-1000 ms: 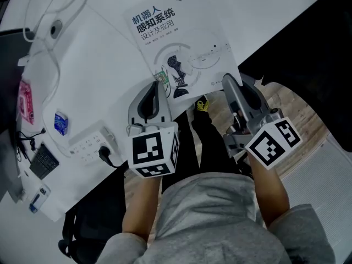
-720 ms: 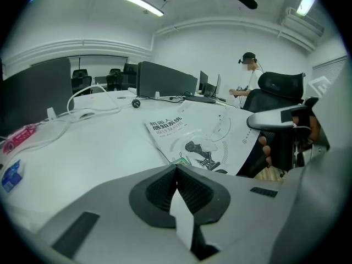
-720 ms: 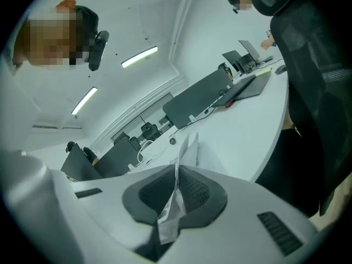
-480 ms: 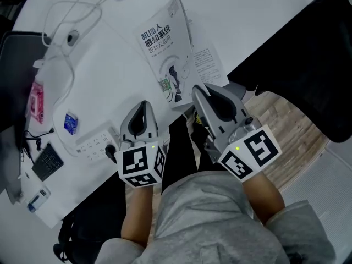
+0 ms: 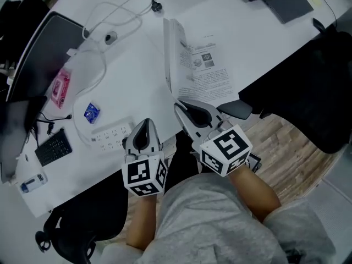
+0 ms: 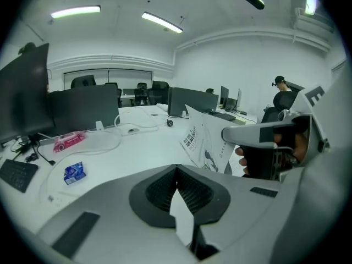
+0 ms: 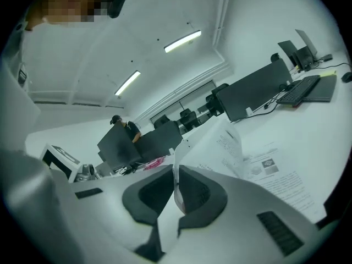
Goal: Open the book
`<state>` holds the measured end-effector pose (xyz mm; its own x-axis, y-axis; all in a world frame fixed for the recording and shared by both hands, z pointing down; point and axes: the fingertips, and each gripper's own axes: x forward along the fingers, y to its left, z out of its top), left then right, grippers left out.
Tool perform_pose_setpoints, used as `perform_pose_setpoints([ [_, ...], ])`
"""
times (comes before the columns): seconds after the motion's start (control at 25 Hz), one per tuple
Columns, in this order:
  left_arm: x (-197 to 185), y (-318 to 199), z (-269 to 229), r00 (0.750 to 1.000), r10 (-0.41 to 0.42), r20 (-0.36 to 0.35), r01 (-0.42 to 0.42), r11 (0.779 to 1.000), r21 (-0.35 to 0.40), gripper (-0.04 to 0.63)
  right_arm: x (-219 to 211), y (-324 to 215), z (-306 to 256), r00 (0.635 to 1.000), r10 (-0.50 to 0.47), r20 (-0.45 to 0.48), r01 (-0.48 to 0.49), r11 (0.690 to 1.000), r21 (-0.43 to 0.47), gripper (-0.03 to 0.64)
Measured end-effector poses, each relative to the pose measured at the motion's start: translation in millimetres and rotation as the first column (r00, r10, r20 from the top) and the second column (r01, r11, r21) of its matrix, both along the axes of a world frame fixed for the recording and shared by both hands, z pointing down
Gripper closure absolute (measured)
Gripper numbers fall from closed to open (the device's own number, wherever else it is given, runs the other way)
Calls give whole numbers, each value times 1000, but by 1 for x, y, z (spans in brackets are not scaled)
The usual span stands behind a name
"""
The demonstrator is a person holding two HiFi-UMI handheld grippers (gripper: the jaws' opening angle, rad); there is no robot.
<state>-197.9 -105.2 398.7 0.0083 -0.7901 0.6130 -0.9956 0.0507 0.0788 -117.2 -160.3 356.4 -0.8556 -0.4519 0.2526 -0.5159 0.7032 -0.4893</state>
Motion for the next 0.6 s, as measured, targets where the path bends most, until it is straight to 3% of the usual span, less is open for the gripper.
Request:
perform_pose_setpoints([
  [0.28,-42,24,-13,994,-110,11,109,994,21,586,-59,34,35,985,-162,-55,159,986,-51,572],
  [0.6,-64,44,-22,983,-181,1,181,983,29,586,-94,46,100,954,-250,-167,206,947,-246,571],
])
